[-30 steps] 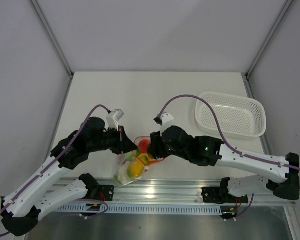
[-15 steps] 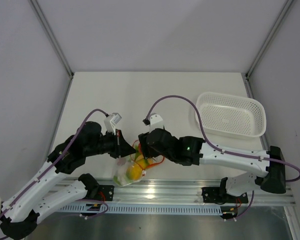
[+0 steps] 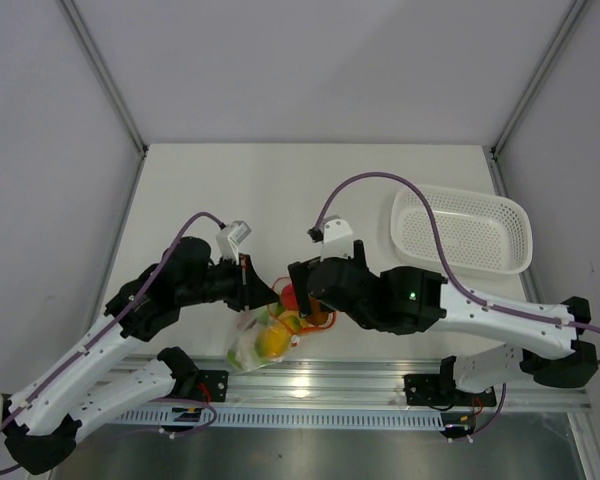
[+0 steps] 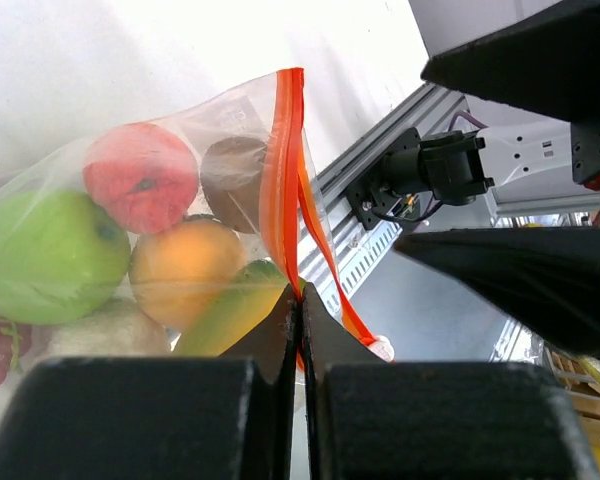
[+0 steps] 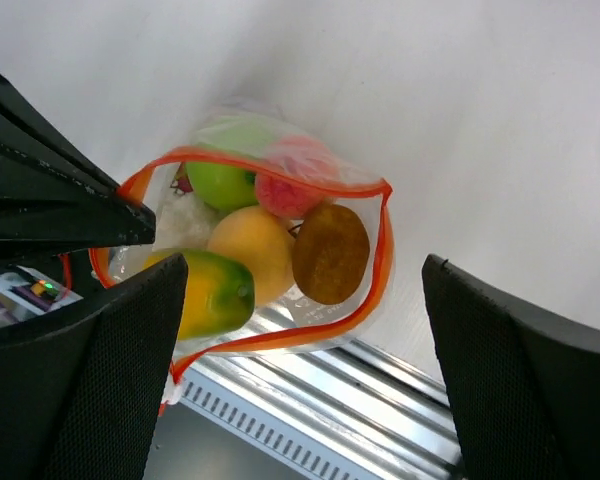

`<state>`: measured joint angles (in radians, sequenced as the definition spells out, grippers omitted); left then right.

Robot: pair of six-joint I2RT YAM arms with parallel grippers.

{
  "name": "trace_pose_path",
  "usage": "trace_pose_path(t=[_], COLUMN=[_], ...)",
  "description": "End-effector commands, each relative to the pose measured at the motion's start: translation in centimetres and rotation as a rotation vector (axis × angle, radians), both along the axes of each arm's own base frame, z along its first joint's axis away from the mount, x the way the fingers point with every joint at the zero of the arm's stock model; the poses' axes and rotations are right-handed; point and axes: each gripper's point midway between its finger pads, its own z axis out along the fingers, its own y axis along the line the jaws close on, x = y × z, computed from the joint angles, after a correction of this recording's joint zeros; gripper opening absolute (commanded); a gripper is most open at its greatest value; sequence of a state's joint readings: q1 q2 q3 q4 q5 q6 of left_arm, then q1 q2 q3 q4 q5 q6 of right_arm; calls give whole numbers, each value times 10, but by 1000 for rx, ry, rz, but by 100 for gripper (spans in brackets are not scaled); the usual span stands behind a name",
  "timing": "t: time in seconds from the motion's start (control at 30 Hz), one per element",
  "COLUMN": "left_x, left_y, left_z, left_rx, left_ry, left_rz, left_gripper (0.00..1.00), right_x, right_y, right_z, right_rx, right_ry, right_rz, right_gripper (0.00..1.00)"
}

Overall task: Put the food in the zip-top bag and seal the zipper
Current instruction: Place the fake fruit in the zipper food storage bag, then adjust the zipper food storage bag at the center of the board.

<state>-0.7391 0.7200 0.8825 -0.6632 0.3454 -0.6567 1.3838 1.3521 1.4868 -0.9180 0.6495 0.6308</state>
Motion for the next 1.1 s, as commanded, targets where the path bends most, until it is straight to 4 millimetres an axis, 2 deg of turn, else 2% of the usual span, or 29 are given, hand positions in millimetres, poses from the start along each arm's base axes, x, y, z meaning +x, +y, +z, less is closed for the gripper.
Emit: trace_pose_path(t=[0.0, 0.03, 0.07, 0.1, 0.13, 0.17, 0.27, 0.3, 0.33, 0.37, 0.43, 0.47, 0.5, 0.6, 0.9, 1.0, 1.07], left_x=[7, 7, 8, 10, 11, 11, 12, 13, 13, 13, 14, 14, 13, 12, 7, 6, 5], left_y=[-9, -10, -11, -12, -13, -14, -17, -18, -20, -20, -20, -20, -20, -19, -17, -17, -17], left_z=[28, 28, 29, 29, 29, 30, 31, 32, 32, 33, 35, 34, 35, 36, 35, 36, 37], left_rx=[-80, -81, -83, -84, -85, -87, -95, -98, -98, -99, -100, -99, -101, -104, -105, -108, -108], left_ry=[-52, -51, -53, -52, -53, -52, -50, -51, -48, -51, -55, -54, -56, -58, -59, -62, -66], left_rz=[-6, -5, -5, -5, -3, -5, -15, -18, -24, -23, -26, -26, -27, -28, -42, -47, -50], left_gripper=[1, 1, 0, 0, 1, 1, 1, 1, 0, 1, 0, 1, 1, 1, 1, 1, 1], right_x=[-4, -9, -16, -26, -36, -44, -70, -77, -91, -98, -107, -117, -118, -115, -88, -85, -83], right_y=[-40, -48, -54, -46, -50, -50, -38, -33, -26, -16, -3, 7, 13, 24, 27, 28, 29], right_z=[-13, -8, -28, -24, -14, -23, -15, -17, -17, -20, -13, -18, -14, -19, -15, -10, -13], right_rx=[45, 107, 112, 191, 280, 294, 390, 389, 385, 374, 376, 352, 358, 348, 421, 454, 448], right_ry=[106, 132, 182, 221, 243, 269, 333, 348, 365, 374, 361, 359, 351, 337, 309, 319, 327], right_rz=[-88, -46, -39, 1, 17, 35, 111, 126, 173, 190, 216, 240, 239, 216, 109, 98, 84], right_gripper=[99, 99, 98, 95, 91, 87, 89, 88, 87, 86, 84, 84, 84, 84, 71, 65, 62])
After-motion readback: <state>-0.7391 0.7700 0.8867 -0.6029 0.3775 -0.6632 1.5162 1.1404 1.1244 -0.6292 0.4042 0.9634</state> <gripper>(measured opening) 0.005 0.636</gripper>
